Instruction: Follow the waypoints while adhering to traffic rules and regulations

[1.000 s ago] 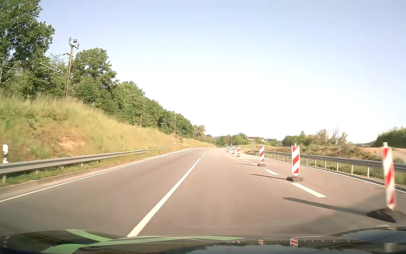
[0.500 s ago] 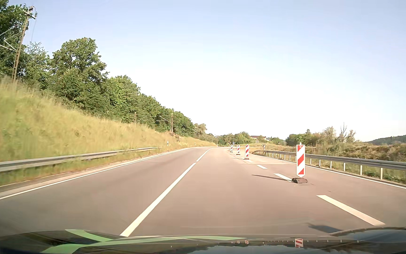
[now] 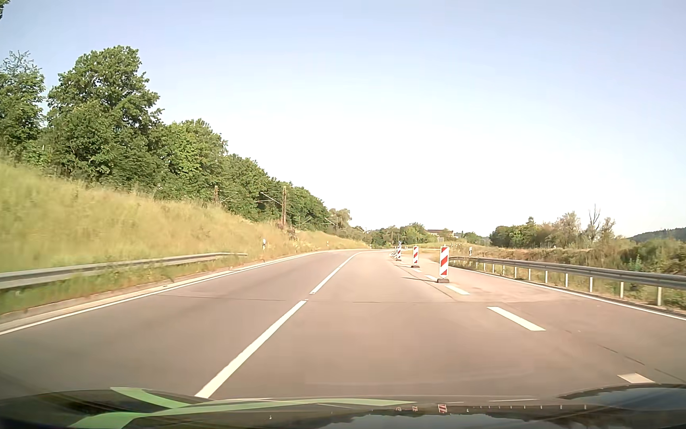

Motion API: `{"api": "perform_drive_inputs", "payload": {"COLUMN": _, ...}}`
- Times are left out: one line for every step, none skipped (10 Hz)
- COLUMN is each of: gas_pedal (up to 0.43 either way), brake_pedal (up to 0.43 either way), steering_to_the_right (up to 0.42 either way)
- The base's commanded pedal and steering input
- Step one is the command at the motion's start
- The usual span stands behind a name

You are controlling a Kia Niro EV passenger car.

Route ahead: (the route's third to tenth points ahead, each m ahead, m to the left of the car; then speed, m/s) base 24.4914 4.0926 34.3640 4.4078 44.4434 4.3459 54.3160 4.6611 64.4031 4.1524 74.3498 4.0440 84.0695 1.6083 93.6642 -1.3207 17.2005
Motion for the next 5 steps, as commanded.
{"api": "perform_drive_inputs", "payload": {"gas_pedal": 0.0, "brake_pedal": 0.0, "steering_to_the_right": -0.004}}
{"api": "perform_drive_inputs", "payload": {"gas_pedal": 0.0, "brake_pedal": 0.0, "steering_to_the_right": -0.003}}
{"api": "perform_drive_inputs", "payload": {"gas_pedal": 0.0, "brake_pedal": 0.0, "steering_to_the_right": -0.003}}
{"api": "perform_drive_inputs", "payload": {"gas_pedal": 0.0, "brake_pedal": 0.024, "steering_to_the_right": -0.003}}
{"api": "perform_drive_inputs", "payload": {"gas_pedal": 0.0, "brake_pedal": 0.037, "steering_to_the_right": -0.004}}
